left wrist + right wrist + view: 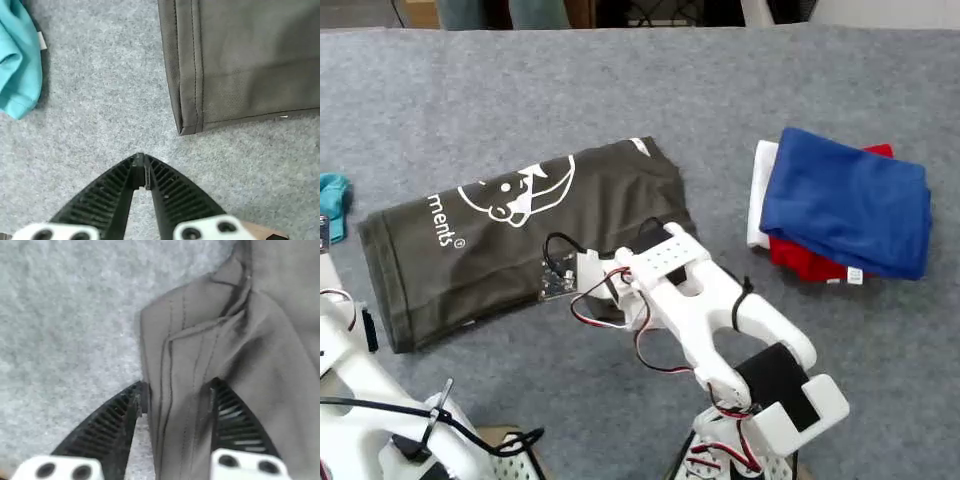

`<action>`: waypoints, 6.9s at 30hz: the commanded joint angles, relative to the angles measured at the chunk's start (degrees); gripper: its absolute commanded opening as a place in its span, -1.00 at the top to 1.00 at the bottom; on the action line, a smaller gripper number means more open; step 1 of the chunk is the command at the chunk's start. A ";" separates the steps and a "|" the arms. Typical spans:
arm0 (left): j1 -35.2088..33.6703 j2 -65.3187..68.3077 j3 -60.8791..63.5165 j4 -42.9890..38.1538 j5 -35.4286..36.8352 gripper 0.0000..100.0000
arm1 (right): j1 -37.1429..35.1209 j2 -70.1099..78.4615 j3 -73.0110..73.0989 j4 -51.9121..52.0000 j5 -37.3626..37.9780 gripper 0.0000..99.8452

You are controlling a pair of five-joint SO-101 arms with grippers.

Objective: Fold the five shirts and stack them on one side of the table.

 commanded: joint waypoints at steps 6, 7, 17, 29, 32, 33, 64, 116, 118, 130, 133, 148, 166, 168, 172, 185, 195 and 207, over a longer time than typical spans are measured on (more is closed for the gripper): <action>-0.48 -1.14 -0.75 -0.18 -0.70 0.94 | -0.44 1.80 2.42 1.32 0.53 0.92; -0.48 -1.14 -0.75 -0.09 -0.70 0.94 | -0.26 1.80 2.33 1.23 0.53 0.96; -0.66 -1.14 -0.75 0.00 -0.70 0.94 | 3.16 1.45 -7.08 6.07 -1.67 0.97; -0.57 -1.14 -2.07 0.00 -0.44 0.94 | 3.69 22.46 -55.96 28.40 -0.79 0.97; -0.48 -1.14 -2.86 1.41 -0.44 0.94 | 3.52 32.13 -71.60 34.11 2.55 0.97; -0.22 -1.14 -3.30 2.46 -0.44 0.94 | 3.52 35.47 -76.97 36.22 3.34 0.97; -0.66 -1.23 -4.62 5.27 -0.35 0.94 | 11.52 45.32 -108.44 42.46 -4.84 0.92; 3.82 49.23 -45.67 11.25 18.64 0.52 | 12.57 27.38 -90.77 42.29 -11.96 0.97; 4.88 53.36 -48.75 11.25 18.81 0.52 | 12.04 26.77 -90.77 42.29 -12.66 0.97; 7.43 70.77 -54.11 4.92 21.19 0.55 | 11.60 23.34 -90.77 42.29 -13.45 0.97; 9.27 74.46 -54.37 4.31 22.33 0.56 | 11.60 22.29 -90.77 42.29 -13.45 0.97; 11.12 73.58 -60.79 14.77 27.08 0.56 | 11.69 18.24 -90.77 42.37 -16.26 0.97; 10.95 85.27 -67.03 12.40 31.12 0.55 | 11.69 18.33 -90.77 42.37 -16.18 0.97; 10.95 89.14 -69.05 12.48 32.09 0.56 | 11.69 18.15 -90.77 42.37 -16.18 0.97; 10.77 94.42 -72.22 12.92 32.44 0.56 | 11.69 18.07 -90.77 42.37 -16.18 0.97; 10.15 95.65 -76.18 14.42 31.30 0.94 | 11.69 17.89 -90.77 42.37 -16.18 0.97; 2.77 90.46 -85.58 19.60 24.79 0.95 | 11.78 17.45 -92.44 42.37 -16.26 0.97; 16.31 57.93 -65.19 19.52 20.40 0.94 | 14.15 6.02 -109.32 42.29 -16.26 0.97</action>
